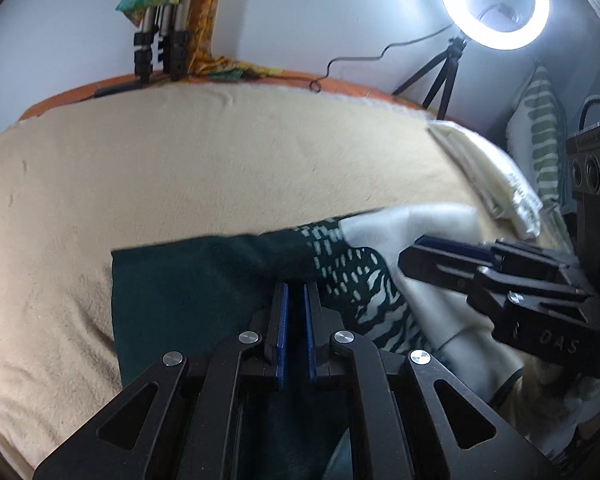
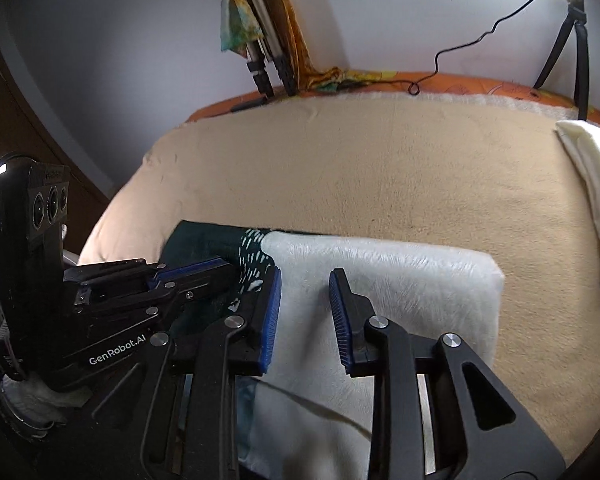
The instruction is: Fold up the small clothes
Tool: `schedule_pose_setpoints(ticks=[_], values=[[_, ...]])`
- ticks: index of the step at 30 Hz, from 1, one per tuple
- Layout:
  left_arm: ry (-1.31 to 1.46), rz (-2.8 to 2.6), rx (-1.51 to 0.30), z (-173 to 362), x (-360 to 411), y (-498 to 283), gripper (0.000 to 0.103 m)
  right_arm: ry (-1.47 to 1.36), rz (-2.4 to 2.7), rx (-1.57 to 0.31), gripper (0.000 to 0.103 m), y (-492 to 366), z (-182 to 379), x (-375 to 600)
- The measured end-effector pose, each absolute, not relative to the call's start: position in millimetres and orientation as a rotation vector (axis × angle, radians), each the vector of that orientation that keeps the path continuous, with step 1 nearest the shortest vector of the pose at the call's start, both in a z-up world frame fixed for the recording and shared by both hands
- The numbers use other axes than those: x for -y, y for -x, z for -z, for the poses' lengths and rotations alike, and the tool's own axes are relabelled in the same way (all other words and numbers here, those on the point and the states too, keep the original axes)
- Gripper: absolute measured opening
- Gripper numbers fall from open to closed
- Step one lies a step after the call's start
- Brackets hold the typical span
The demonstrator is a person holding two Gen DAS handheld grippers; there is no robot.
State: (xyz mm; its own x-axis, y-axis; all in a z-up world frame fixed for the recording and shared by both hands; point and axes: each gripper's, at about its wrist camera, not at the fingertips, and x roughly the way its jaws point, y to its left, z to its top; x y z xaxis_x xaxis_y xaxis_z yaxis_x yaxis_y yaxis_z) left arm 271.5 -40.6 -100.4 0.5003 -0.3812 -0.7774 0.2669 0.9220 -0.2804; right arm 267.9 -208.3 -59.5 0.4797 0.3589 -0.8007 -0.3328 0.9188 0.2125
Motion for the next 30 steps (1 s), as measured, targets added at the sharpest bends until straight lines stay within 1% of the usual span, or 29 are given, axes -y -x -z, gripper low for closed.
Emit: schedule_pose_setpoints(ticks=[2,3,6,8,11,12,13,20,22,23,24,25,27,29,30], values=[[0.123,0.408,-0.924,103.4,37.5,-263.4,0.006,0.026,-0.374,-1.020,0.025,-270.1,76.7,207.4],[0.115,0.411,-0.922,103.0,37.1,-262.6,0.006,0.032,-0.371,-1.002,0.022,-268.8,77.6,208.9],[0.114,0.423,-0.936,100.6,31.2,-260.5,0.006,0.027,-0.364,-1.024,0.022,-269.7,74.6,213.8],[0.135,0.410,-0.944,100.1,22.7,-259.2,0.006,0.000,-0.346,-1.035,0.019,-268.9,73.7,223.9],[0.109,0.380,-0.946,98.7,12.9,-252.6,0.006,-0.027,-0.325,-1.065,0.019,-262.2,68.5,240.6],[0.104,0.375,-0.947,98.2,6.9,-247.6,0.006,-0.028,-0.326,-1.075,0.023,-259.0,67.2,246.1],[0.108,0.372,-0.950,98.8,2.9,-244.8,0.006,-0.026,-0.326,-1.089,0.023,-254.7,67.2,253.9],[0.225,0.335,-0.932,91.0,-47.1,-213.1,0.006,-0.064,-0.306,-1.148,0.025,-208.5,60.7,308.5],[0.291,0.323,-0.928,87.8,-63.2,-207.2,0.007,-0.123,-0.308,-1.142,0.025,-188.4,57.7,327.4],[0.341,0.326,-0.930,86.8,-70.9,-205.2,0.009,-0.168,-0.316,-1.136,0.025,-180.3,56.4,336.8],[0.385,0.335,-0.932,86.3,-76.1,-204.3,0.017,-0.215,-0.324,-1.128,0.027,-173.6,55.3,345.2],[0.445,0.342,-0.935,86.1,-82.8,-202.8,0.030,-0.277,-0.336,-1.108,0.028,-165.1,53.4,356.7],[0.536,0.353,-0.942,88.3,-89.8,-201.1,0.039,-0.356,-0.353,-1.073,0.041,-156.3,51.6,370.0],[0.606,0.378,-0.966,94.3,-90.8,-202.5,0.039,-0.431,-0.364,-1.043,0.045,-153.1,51.9,380.3],[0.638,0.390,-0.982,98.8,-89.7,-204.0,0.039,-0.461,-0.374,-1.041,0.045,-154.5,53.1,382.5]])
